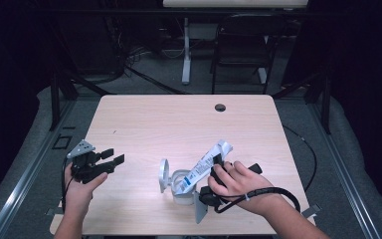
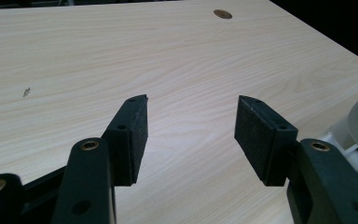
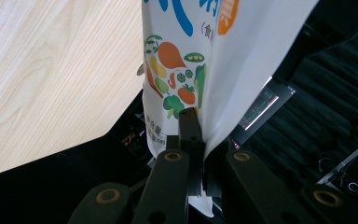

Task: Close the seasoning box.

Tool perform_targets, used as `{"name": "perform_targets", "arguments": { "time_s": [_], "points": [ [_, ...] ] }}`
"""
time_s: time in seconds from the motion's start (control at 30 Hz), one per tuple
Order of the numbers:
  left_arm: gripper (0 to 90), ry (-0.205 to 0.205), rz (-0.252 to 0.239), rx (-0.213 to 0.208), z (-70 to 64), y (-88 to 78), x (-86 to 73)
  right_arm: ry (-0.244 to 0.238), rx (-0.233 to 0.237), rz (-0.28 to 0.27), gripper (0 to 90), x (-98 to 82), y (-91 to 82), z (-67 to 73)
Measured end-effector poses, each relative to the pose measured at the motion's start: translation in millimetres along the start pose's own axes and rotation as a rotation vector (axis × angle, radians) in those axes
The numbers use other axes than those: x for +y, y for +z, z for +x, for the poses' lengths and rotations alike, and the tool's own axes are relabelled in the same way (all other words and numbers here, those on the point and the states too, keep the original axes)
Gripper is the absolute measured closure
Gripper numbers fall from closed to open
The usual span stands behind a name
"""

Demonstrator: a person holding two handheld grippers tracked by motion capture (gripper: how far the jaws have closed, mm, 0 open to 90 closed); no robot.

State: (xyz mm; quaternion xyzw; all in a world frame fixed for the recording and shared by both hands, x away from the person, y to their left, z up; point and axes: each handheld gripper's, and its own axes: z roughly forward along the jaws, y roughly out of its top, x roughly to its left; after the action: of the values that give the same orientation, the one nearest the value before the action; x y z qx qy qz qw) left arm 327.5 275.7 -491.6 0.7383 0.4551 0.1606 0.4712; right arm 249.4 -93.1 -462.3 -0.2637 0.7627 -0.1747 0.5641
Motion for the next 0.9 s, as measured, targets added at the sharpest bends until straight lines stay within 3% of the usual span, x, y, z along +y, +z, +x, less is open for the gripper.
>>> {"name": "perform_targets", "arguments": {
  "time_s": [0.2, 0.4, 0.43, 0.47, 0.53, 0.63, 0.77, 0.8, 0.9],
  "points": [
    [44.6, 0.000, 0.000, 0.000, 0.3, -1.1, 0.3, -0.012, 0.011, 0.022, 89.6, 1.2, -2.1, -2.4],
    [44.6, -0.001, 0.000, 0.000, 0.4, -0.9, 0.2, 0.004, -0.001, -0.011, 89.6, 0.0, 1.0, -0.6],
    [44.6, 0.000, 0.000, 0.000, 0.5, -0.7, 0.0, -0.020, -0.002, 0.025, 89.6, 0.9, -1.7, -3.0],
    [44.6, -0.002, 0.000, -0.001, 0.5, -0.6, -0.2, 0.023, 0.003, -0.026, 89.6, -0.7, 2.6, 0.7],
    [44.6, -0.005, 0.002, 0.001, 0.6, -0.5, -0.4, -0.057, -0.009, 0.068, 89.6, 1.3, -4.2, -4.7],
    [44.6, -0.006, 0.003, 0.001, 1.2, -0.6, -0.6, -0.036, 0.004, 0.051, 89.6, 0.8, -3.6, -5.2],
    [44.6, -0.006, 0.001, 0.002, 1.0, -0.4, -0.6, -0.052, -0.013, 0.053, 89.6, 0.6, -3.3, -4.9],
    [44.6, -0.006, 0.003, 0.001, 1.1, -0.5, -0.6, -0.057, 0.004, 0.067, 89.6, 0.9, -4.3, -6.0],
    [44.6, -0.006, 0.005, 0.001, 1.2, -0.1, -0.9, -0.040, 0.001, 0.054, 89.5, 0.9, -3.9, -5.3]
  ]
}}
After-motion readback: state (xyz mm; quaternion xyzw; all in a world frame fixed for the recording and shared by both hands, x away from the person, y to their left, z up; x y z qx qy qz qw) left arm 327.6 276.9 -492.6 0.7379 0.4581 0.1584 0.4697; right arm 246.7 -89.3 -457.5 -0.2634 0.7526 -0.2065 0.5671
